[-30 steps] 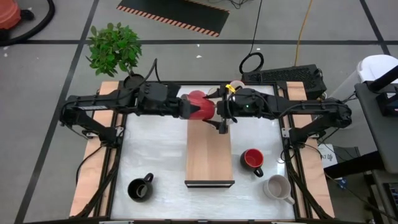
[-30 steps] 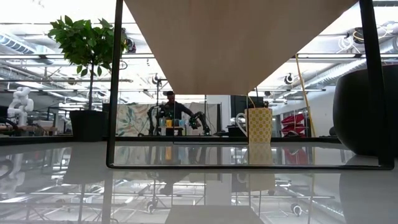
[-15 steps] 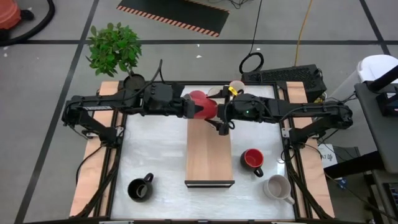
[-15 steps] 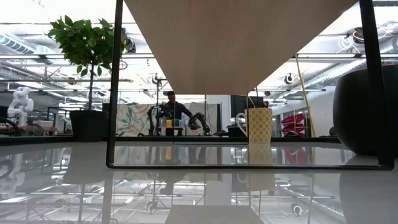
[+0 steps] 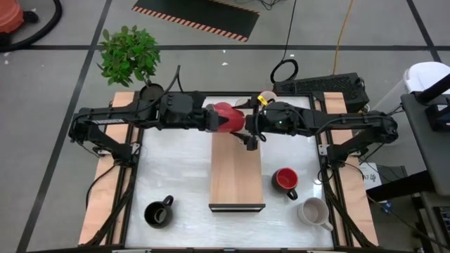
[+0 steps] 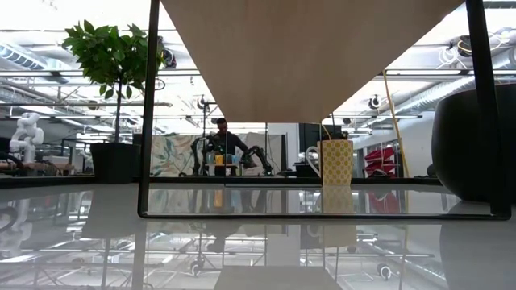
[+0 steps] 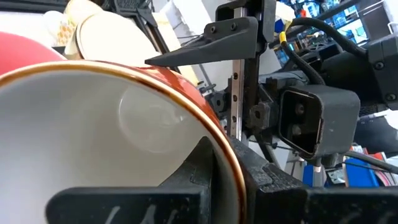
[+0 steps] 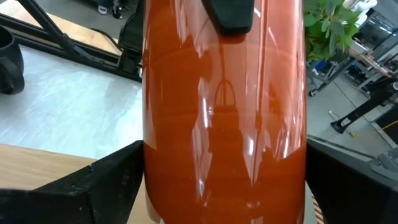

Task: Place coffee mugs
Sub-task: Put the orange mug on the shelf

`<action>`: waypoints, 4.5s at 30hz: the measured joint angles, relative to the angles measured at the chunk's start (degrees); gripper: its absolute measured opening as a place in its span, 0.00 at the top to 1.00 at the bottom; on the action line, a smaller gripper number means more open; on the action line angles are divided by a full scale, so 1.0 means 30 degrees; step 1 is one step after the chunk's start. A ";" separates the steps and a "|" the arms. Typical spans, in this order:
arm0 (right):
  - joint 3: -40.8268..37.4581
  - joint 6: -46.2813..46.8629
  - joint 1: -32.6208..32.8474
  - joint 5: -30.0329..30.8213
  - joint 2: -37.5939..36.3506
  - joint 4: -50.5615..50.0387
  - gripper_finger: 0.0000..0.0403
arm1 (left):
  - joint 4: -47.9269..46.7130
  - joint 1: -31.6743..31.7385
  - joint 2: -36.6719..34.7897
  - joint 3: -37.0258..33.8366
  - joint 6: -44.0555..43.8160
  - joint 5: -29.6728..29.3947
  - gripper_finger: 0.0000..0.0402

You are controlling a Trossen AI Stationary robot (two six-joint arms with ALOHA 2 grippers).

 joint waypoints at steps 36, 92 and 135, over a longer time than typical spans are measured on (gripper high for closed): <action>-0.0007 0.1804 0.0646 -0.0010 0.0007 0.0334 0.09 | 0.0381 -0.0376 -0.0133 0.0044 -0.0978 0.1136 0.34; 0.0003 1.1163 0.0660 -0.7261 -0.1018 -0.1778 0.02 | -0.4205 -0.1379 -0.1128 0.0007 0.4808 0.3762 0.93; 0.0015 2.4216 -0.2295 -1.4055 -0.1305 0.3916 0.02 | -0.1434 -0.3713 -0.1107 0.0007 2.6058 0.4375 0.93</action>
